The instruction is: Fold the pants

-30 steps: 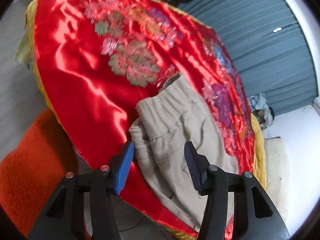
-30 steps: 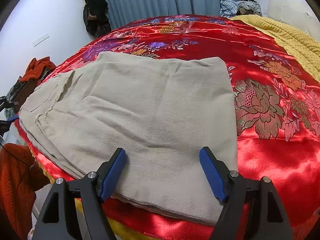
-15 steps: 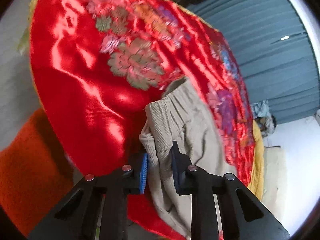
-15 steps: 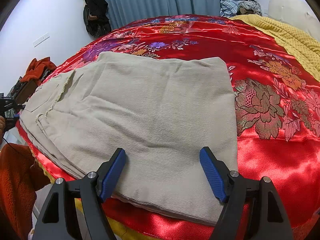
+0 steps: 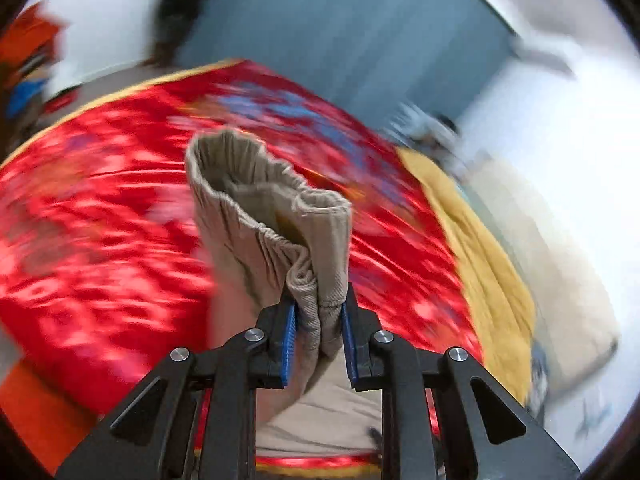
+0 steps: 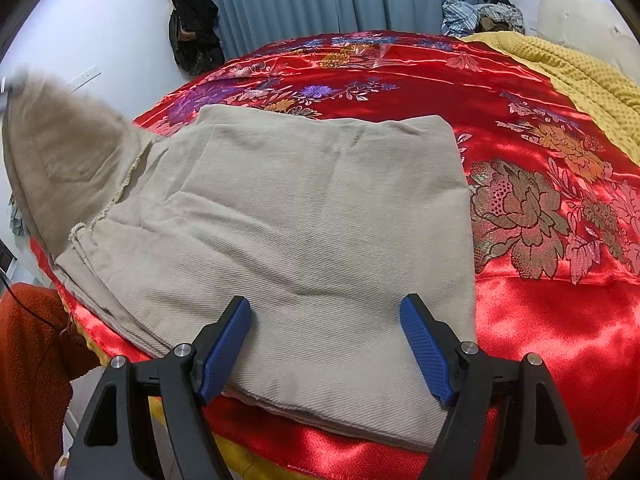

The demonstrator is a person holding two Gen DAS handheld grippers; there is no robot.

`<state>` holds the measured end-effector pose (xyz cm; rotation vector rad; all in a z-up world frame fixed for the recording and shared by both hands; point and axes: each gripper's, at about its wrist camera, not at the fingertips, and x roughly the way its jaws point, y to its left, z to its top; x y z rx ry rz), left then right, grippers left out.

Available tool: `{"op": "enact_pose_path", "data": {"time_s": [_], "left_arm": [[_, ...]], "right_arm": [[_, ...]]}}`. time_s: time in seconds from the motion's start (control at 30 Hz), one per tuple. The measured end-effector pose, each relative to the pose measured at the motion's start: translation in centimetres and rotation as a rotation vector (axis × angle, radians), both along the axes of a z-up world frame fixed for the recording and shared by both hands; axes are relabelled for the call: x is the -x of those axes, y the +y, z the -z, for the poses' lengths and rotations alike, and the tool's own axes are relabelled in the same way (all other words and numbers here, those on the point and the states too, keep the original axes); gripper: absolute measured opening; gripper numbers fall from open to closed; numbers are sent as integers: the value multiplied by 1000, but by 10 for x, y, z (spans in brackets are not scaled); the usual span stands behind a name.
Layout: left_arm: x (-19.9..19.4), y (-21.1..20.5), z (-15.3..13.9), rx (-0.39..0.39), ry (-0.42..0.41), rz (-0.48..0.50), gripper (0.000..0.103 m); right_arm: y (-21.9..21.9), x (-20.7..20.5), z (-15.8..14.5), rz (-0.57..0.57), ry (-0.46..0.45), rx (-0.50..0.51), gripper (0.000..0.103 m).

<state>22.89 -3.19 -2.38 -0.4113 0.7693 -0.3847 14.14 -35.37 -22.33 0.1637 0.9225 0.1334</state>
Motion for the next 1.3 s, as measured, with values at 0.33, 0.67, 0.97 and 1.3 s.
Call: {"op": "enact_pose_path", "data": {"time_s": [0.33,0.67,0.97,1.3], "left_arm": [[3,-177,104,-377,109,280,53],[7,-60,111,-478,45,3,65],[23,-39,139,-486,60,-41,63],[33,-82,144,-638,-69,64,64]], "right_arm": [[0,2,-1,-2,-6,-1,78],[-8,1,-15,-15,18,-39,77],[-34,-48,-28,88,87,-581,56],[-16,-74,-100,-40,-101,-299,17]]}}
